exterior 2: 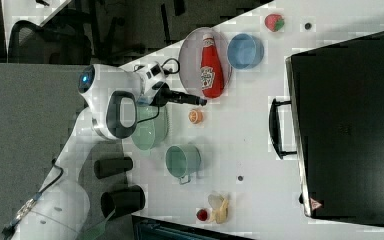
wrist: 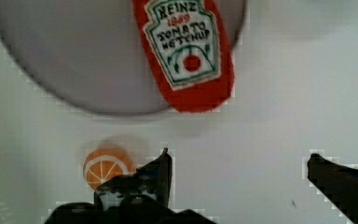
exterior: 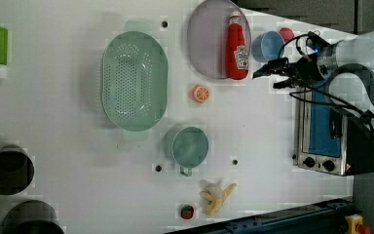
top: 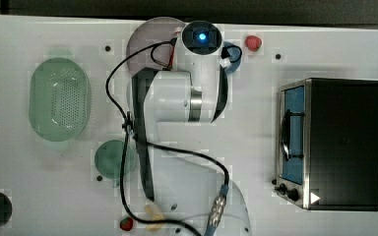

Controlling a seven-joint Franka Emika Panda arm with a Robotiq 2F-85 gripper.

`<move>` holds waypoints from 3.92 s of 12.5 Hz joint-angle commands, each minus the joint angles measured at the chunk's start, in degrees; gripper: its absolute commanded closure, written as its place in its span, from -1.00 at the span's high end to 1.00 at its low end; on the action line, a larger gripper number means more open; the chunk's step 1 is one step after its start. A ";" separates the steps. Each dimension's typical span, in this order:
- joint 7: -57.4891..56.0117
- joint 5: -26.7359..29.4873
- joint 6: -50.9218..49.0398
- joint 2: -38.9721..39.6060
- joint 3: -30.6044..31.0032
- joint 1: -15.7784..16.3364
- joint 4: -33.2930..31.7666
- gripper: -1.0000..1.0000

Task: Pick ketchup from plate and place it on table.

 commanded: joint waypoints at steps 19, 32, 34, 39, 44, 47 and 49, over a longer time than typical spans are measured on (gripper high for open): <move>-13.25 -5.64 16.06 23.92 0.37 1.99 18.69 0.91; -8.89 -0.20 0.51 8.19 1.03 1.48 20.29 0.19; -8.81 2.41 -6.71 3.15 0.75 0.56 20.20 0.19; -5.68 2.51 -17.97 -7.91 -2.33 -1.08 15.93 0.19; -5.66 2.40 -19.34 -17.26 -5.93 -1.39 2.98 0.19; -5.66 2.40 -17.47 -20.89 -7.21 -1.42 -5.27 0.19; -5.65 2.40 -13.07 -21.85 -7.32 -1.42 -10.75 0.19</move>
